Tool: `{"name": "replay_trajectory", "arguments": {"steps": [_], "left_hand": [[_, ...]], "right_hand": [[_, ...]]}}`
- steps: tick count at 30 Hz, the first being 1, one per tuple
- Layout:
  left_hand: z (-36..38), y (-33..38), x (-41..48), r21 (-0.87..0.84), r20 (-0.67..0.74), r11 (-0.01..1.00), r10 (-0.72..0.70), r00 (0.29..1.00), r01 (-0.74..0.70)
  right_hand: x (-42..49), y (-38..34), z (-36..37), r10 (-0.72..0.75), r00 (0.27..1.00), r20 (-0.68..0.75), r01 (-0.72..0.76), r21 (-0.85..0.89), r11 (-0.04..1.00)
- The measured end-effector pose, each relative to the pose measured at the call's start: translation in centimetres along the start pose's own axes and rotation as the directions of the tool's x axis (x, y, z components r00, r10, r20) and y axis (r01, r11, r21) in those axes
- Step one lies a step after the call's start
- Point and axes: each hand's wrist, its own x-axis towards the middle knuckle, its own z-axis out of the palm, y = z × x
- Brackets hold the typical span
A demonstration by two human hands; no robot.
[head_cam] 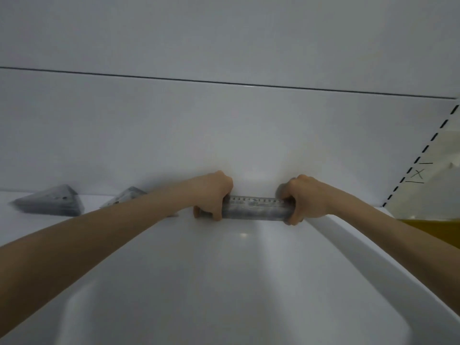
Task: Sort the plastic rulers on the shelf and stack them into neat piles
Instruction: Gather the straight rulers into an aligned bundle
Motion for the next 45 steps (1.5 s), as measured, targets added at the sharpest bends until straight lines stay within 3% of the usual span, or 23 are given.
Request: {"name": "replay_trajectory", "arguments": {"steps": [7,13,24,30,34,45], "left_hand": [[0.2,0.0,0.7,0.017,0.031,0.999,-0.036,0.999,0.036],[-0.8,0.1,0.7,0.086,0.058,0.995,-0.061,0.996,0.056],[-0.7,-0.4,0.9,-0.054,0.074,0.993,-0.103,0.992,0.107],[-0.8,-0.5,0.7,-0.103,0.092,0.988,-0.101,0.991,0.111],[-0.6,-0.9,0.3,-0.155,0.09,0.982,-0.092,0.992,0.106],[-0.6,-1.1,0.2,-0.132,0.047,0.988,-0.077,0.996,0.082]], "right_hand": [[0.4,0.2,-0.1,0.002,1.0,0.024,-0.002,0.014,1.0],[0.3,0.0,-1.6,0.03,0.987,0.156,-0.032,0.011,0.999],[0.6,-1.0,-2.1,0.048,0.991,0.128,-0.04,-0.063,0.997],[-1.2,-0.4,-2.8,0.201,0.968,0.148,-0.196,-0.049,0.979],[-2.2,-0.4,-2.5,0.256,0.951,0.174,-0.287,0.186,0.94],[-1.6,-0.9,-1.7,0.286,0.955,0.083,-0.297,0.198,0.934]]}}
